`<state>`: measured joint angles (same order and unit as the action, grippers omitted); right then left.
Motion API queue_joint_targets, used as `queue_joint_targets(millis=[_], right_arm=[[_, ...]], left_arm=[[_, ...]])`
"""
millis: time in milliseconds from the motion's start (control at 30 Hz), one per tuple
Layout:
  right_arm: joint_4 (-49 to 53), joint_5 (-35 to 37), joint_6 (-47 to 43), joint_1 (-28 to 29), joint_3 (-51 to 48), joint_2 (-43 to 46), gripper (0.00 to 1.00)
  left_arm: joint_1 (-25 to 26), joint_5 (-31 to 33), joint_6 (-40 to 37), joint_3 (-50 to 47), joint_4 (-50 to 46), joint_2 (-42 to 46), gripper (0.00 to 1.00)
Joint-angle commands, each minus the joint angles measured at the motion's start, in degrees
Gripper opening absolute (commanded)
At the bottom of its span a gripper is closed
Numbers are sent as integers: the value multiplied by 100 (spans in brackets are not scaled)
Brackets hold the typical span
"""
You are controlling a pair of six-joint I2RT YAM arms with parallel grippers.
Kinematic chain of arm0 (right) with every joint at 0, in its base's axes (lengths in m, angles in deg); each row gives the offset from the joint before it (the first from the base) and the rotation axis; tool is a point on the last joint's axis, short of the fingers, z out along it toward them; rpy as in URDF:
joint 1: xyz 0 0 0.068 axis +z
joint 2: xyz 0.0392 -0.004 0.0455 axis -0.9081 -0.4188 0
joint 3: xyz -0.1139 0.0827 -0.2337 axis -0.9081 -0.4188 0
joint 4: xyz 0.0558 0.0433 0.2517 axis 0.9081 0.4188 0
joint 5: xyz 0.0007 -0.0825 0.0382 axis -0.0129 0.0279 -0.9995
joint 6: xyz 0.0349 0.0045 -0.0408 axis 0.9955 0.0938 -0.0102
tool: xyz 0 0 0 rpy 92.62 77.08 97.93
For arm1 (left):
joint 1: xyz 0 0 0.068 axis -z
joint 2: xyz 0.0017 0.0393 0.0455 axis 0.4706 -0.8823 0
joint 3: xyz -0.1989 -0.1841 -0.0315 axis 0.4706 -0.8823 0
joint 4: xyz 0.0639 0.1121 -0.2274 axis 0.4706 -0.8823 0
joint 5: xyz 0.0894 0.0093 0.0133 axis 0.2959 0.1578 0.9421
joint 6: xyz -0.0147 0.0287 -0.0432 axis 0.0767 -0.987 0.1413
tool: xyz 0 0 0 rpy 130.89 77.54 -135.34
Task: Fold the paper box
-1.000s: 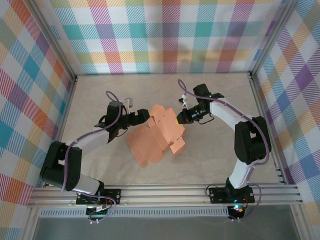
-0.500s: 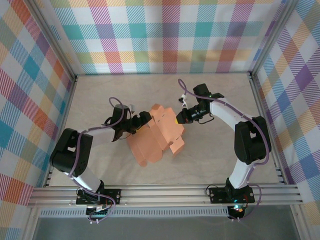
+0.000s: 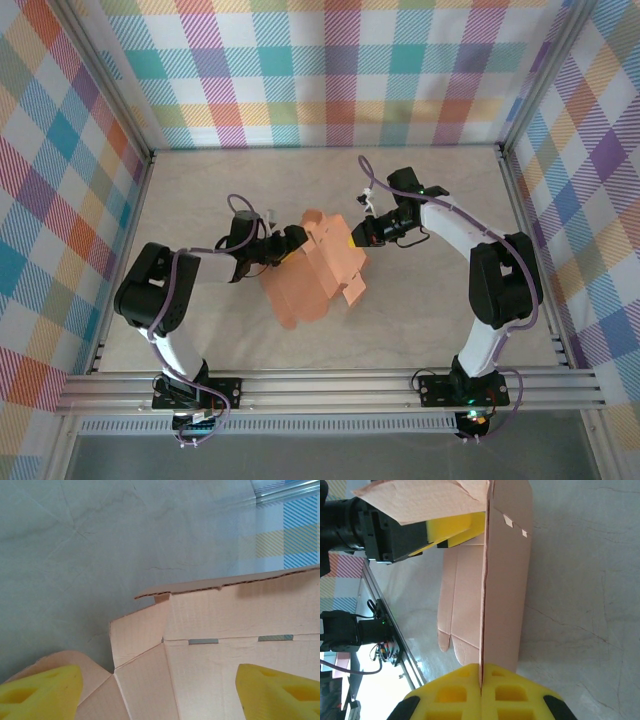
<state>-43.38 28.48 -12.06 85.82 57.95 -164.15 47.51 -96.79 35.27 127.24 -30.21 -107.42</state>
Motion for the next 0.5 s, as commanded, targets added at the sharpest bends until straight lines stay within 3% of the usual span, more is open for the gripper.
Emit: queue_joint_targets(millis=[0,267,467], right_arm=[[-172,-432,-70,-26,-61,21,0],[-331,-537,34,-192,-215,200,0],[-106,-331,-84,-317,-245,185,0]], left_arm=[[77,-105,-304,173,261,-118,80],[77,164,-919,-297,709,464,81],[30,486,-2776,-175,-979,1638,83]])
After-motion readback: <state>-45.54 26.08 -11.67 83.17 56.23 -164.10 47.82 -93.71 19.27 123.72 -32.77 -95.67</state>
